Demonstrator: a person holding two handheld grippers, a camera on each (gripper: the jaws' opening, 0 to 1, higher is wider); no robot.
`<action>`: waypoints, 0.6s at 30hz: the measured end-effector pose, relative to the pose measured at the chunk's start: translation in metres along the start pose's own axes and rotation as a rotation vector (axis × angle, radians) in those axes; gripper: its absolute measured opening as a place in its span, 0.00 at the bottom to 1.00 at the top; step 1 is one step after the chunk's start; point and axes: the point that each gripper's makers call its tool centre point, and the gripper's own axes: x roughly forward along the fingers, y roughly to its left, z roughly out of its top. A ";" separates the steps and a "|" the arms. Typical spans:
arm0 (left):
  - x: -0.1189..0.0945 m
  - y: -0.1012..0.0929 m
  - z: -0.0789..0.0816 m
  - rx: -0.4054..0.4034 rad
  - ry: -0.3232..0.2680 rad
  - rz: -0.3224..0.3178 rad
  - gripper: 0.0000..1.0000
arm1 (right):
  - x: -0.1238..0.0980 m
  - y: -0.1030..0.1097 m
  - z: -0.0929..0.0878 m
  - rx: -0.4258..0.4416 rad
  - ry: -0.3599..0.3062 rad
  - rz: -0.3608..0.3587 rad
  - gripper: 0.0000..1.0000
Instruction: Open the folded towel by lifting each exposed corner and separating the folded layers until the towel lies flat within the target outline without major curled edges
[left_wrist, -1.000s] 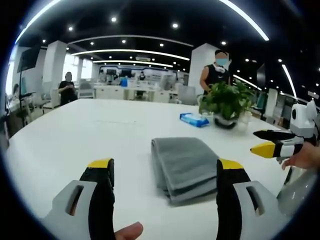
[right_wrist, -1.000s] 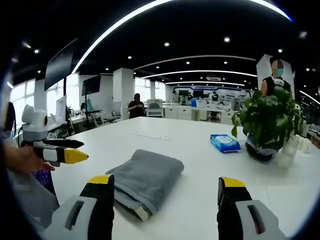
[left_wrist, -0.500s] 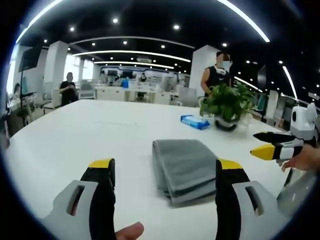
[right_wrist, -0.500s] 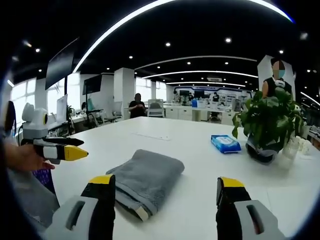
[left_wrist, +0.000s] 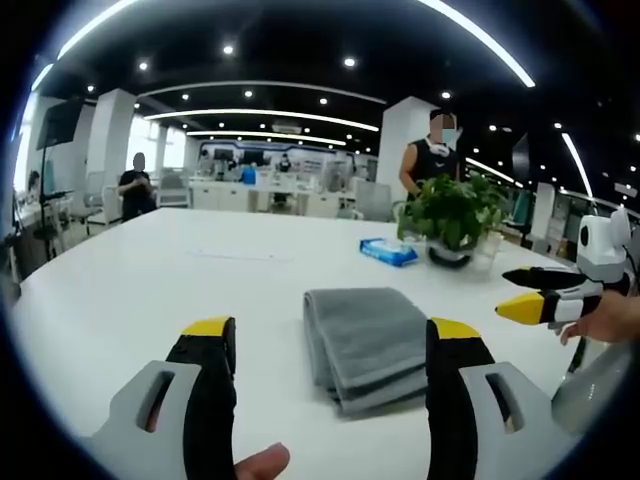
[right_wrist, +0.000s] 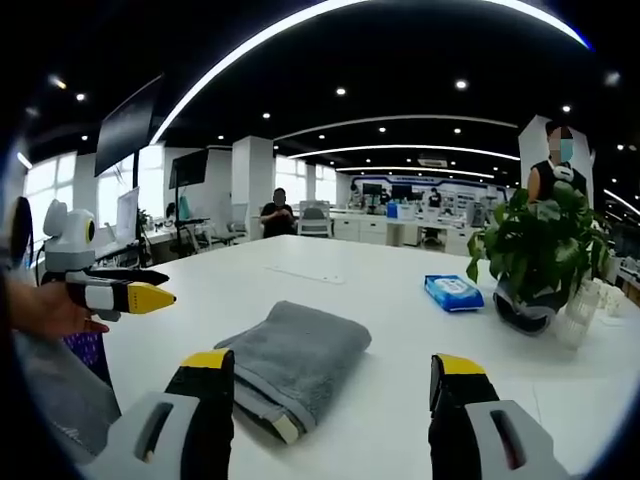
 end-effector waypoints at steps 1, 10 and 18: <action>-0.001 0.000 0.001 -0.002 -0.001 0.000 0.77 | 0.000 0.001 0.000 -0.001 -0.001 0.003 0.79; -0.023 0.006 0.021 -0.025 -0.057 0.018 0.77 | 0.001 0.004 0.003 -0.016 -0.009 0.012 0.80; -0.050 0.010 0.035 -0.020 -0.094 0.036 0.78 | 0.002 0.019 0.004 -0.075 -0.012 0.056 0.77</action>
